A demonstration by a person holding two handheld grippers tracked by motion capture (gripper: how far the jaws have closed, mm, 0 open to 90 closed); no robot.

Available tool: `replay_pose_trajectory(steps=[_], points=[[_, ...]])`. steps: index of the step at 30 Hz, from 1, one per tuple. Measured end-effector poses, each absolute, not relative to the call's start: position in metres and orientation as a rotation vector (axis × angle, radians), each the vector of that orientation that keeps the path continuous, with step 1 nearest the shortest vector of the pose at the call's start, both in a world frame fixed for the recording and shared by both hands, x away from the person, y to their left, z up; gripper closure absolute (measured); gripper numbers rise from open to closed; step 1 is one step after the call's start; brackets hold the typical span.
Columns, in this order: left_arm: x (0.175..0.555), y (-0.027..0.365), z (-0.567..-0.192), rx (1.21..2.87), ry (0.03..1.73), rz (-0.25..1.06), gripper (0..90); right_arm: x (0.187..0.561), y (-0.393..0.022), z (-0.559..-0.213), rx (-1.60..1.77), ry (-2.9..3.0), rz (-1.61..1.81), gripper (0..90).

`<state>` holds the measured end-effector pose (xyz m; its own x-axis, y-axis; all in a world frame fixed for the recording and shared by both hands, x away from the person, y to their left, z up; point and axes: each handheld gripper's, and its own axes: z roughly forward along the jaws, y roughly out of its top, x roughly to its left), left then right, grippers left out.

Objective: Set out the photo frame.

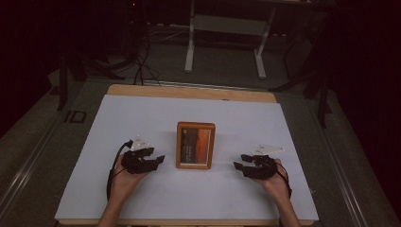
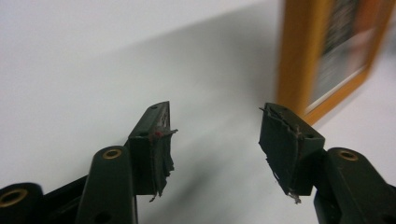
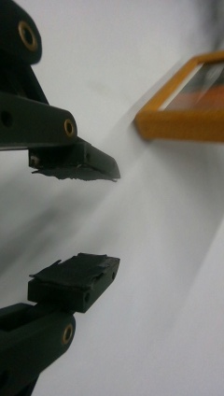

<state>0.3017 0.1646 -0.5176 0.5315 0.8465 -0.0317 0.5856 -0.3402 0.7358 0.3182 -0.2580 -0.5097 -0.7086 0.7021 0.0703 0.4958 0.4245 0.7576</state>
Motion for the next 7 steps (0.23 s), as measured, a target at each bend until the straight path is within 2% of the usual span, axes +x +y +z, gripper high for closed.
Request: replay_pose_trajectory(steps=[4, 7], points=[[0.3, 0.175, -0.528, 2.12, 1.274, 0.553, 41.1, 0.314, -0.266, -0.513, 1.084, 2.4, 1.097, 47.6], [0.298, 0.182, -0.531, 2.098, 1.337, 0.567, 38.0, 0.304, -0.284, -0.52, 1.17, 2.331, 1.034, 41.0]])
